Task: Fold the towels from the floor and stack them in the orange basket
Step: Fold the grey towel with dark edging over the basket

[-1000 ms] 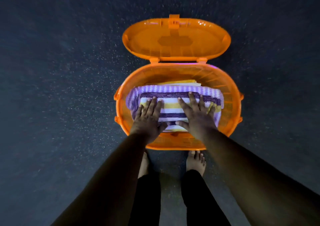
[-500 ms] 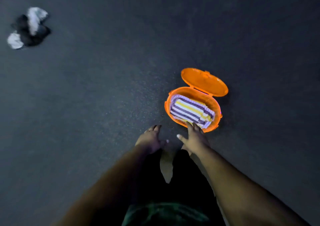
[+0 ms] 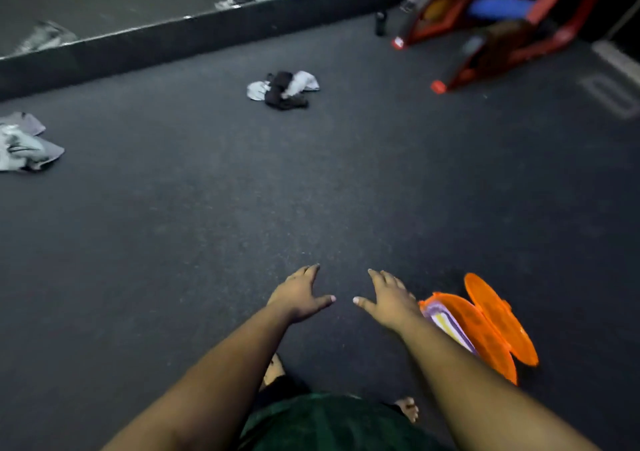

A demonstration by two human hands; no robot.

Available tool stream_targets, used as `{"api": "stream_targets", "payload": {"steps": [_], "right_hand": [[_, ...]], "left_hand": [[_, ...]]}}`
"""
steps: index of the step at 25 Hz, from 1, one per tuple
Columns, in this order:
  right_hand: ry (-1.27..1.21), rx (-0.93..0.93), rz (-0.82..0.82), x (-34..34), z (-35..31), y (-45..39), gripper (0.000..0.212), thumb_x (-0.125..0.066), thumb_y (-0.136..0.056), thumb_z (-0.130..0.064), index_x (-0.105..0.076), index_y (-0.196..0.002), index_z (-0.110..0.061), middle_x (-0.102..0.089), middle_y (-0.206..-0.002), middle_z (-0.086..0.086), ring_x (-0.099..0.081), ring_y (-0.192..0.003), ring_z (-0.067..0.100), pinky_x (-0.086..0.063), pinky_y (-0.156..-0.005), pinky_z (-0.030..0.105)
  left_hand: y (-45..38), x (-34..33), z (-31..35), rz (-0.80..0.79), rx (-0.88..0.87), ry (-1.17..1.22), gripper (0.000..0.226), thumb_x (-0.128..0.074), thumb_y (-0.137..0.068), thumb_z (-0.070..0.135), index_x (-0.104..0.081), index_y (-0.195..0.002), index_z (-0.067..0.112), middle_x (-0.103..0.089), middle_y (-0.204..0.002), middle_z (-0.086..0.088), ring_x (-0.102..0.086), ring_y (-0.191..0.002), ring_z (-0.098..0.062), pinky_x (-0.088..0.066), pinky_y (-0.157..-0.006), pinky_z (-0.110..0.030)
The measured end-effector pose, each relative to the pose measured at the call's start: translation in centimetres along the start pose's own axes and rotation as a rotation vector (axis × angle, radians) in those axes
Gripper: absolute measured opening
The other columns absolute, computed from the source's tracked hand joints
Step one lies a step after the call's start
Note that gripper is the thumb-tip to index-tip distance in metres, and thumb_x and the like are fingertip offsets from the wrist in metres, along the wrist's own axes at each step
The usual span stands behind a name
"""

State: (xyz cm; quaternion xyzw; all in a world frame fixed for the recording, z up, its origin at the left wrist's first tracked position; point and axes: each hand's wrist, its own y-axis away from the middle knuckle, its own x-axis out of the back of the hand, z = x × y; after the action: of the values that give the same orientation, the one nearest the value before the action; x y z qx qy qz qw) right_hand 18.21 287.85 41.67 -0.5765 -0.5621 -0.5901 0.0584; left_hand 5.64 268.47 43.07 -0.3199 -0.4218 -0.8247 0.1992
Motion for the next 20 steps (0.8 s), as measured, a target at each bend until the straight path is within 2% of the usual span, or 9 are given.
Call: {"api": "stream_targets", "payload": {"steps": [6,11,20], "right_hand": [[0.106,0.243,-0.009,1.2,-22.8,-6.0,0.087,-0.053,-0.09,-0.071,-0.02,-0.159,-0.03,-0.026,-0.165,0.001,-0.024,-0.151,0.024,-0.032,-0.117,0.051],[0.186,0.433,-0.053,1.6,-37.9,-10.5,0.087,-0.052,-0.09,-0.071,-0.02,-0.159,-0.029,-0.03,-0.164,0.002,-0.027,-0.15,0.026,-0.034,-0.116,0.049],[0.313,0.764,-0.163,1.4,-63.1,-22.7,0.087,-0.051,-0.09,-0.072,-0.019,-0.16,-0.03,-0.028,-0.164,0.0,-0.025,-0.151,0.026,-0.033,-0.117,0.051]], "left_hand": [[3.2,11.5,-16.6,0.165,0.142,0.116,0.097,-0.061,-0.087,0.068,-0.021,-0.161,0.02,-0.028,-0.166,-0.004,-0.028,-0.151,-0.023,-0.029,-0.122,-0.037],[5.1,19.0,-26.7,0.302,0.28,0.255,0.098,-0.06,-0.086,0.07,-0.019,-0.162,0.023,-0.026,-0.167,0.0,-0.028,-0.152,-0.022,-0.031,-0.121,-0.039],[3.7,31.8,-42.6,0.512,0.591,0.429,0.097,-0.06,-0.085,0.071,-0.021,-0.161,0.025,-0.027,-0.166,0.001,-0.029,-0.151,-0.021,-0.031,-0.121,-0.039]]}}
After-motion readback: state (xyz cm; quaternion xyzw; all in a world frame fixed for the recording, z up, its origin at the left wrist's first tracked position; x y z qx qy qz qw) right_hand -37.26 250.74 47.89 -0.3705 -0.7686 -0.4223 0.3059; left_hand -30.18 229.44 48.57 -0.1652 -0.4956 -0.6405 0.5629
